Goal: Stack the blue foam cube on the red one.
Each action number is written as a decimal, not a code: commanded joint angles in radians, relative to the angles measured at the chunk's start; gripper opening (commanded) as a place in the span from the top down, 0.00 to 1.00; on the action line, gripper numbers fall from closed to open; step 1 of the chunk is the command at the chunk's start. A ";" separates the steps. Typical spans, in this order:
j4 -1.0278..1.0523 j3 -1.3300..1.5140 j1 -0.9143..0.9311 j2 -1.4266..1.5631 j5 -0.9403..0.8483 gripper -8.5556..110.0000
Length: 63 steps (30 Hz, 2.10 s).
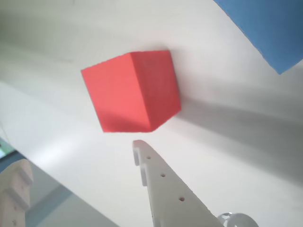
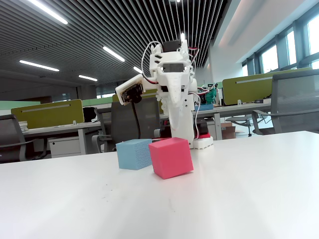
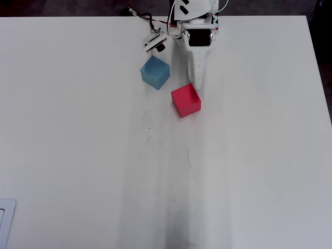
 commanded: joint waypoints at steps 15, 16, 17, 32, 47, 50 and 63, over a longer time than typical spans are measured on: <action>-0.015 -0.006 0.006 0.006 0.008 0.69; -0.015 -0.006 0.006 0.006 0.008 0.69; -0.015 -0.006 0.006 0.006 0.008 0.69; -0.015 -0.006 0.002 0.006 0.006 0.68; 0.063 -0.087 0.192 0.006 0.049 0.70; 0.103 -0.166 0.267 -0.015 0.049 0.69; 0.187 -0.565 0.425 -0.377 -0.146 0.66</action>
